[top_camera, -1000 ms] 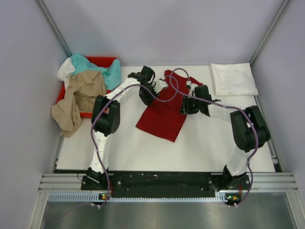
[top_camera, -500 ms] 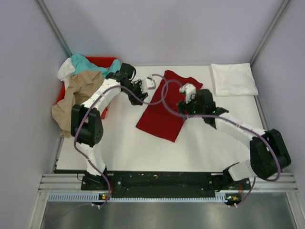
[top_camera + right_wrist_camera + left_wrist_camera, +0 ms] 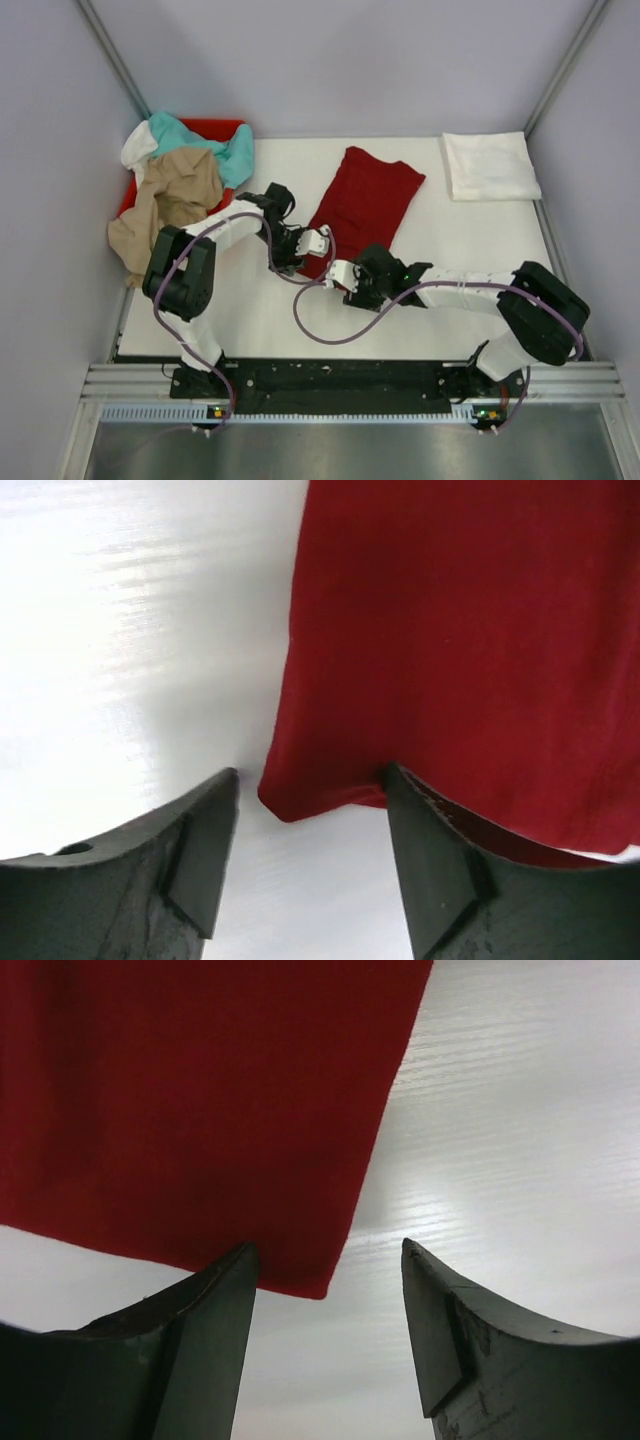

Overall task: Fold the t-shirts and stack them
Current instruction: Grab one side of the 2/3 rectangular tshirt with both arms

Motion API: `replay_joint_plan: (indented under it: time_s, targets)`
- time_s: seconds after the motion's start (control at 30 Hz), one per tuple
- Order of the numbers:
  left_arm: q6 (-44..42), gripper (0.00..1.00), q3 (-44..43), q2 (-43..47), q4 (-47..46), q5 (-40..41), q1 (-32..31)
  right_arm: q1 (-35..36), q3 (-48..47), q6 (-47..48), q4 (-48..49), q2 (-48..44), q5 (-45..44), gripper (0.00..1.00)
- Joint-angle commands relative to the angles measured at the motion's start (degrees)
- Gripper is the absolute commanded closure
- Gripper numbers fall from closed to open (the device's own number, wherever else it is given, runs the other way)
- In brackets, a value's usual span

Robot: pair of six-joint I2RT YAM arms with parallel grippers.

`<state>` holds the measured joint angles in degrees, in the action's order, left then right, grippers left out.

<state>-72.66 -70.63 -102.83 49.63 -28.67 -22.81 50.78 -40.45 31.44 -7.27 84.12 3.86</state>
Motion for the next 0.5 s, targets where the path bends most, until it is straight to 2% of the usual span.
replay_joint_plan:
  time_s: [0.0, 0.17, 0.27, 0.3, 0.37, 0.4, 0.43, 0.47]
  targets:
    - [-1.4, 0.36, 0.9, -2.1, -3.8, 1.3, -1.7, 2.5, -3.3, 3.8, -0.3, 3.7, -3.4, 0.43]
    - [0.1, 0.39, 1.9, -4.1, -6.3, 6.5, -2.2, 2.6, -2.5, 3.4, -0.9, 4.0, -5.5, 0.72]
    - [0.9, 0.45, 3.2, -4.6, -8.7, 9.7, -2.9, 2.6, -2.7, 3.1, -1.1, 3.4, -4.9, 0.88]
    - [1.0, 0.51, 3.7, -4.6, -9.4, 10.7, -3.2, 2.6, -2.9, 2.8, -1.3, 3.2, -4.8, 0.93]
    - [2.7, 0.68, 4.0, -4.5, -10.2, 12.0, -3.7, 2.7, -2.7, 2.6, -1.3, 2.1, -4.4, 0.99]
    - [3.6, 0.81, 4.1, -4.3, -10.9, 12.9, -4.0, 2.7, -2.6, 2.4, -1.3, 1.4, -4.0, 1.0]
    - [5.1, 0.98, 4.4, -4.2, -11.5, 13.8, -4.2, 2.7, -2.5, 2.0, -1.5, 0.7, -4.1, 1.0]
    - [6.7, 1.0, 4.4, -4.1, -12.0, 14.8, -4.2, 2.7, -2.5, 1.5, -1.9, -0.2, -2.6, 1.0]
